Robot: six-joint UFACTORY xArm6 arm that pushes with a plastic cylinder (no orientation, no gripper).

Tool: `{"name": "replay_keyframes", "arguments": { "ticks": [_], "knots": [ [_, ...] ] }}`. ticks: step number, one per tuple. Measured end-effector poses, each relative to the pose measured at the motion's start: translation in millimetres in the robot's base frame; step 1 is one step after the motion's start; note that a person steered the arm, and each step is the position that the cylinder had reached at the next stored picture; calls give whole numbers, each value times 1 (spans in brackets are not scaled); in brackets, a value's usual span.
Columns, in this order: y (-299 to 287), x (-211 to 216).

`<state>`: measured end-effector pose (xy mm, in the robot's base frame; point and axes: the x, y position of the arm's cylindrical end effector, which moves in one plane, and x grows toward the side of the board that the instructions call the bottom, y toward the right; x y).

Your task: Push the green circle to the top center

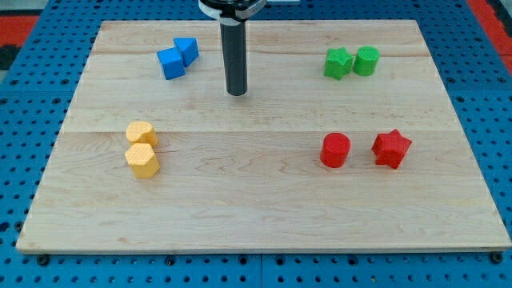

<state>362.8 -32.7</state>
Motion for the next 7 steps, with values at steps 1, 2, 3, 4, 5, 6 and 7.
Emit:
{"name": "replay_keyframes", "arguments": {
  "ticks": [1,2,3,4,5,6,7],
  "knots": [
    [5,0],
    [64,0],
    [123,3],
    [154,3],
    [168,3],
    [199,3],
    [201,3]
  ]
}}
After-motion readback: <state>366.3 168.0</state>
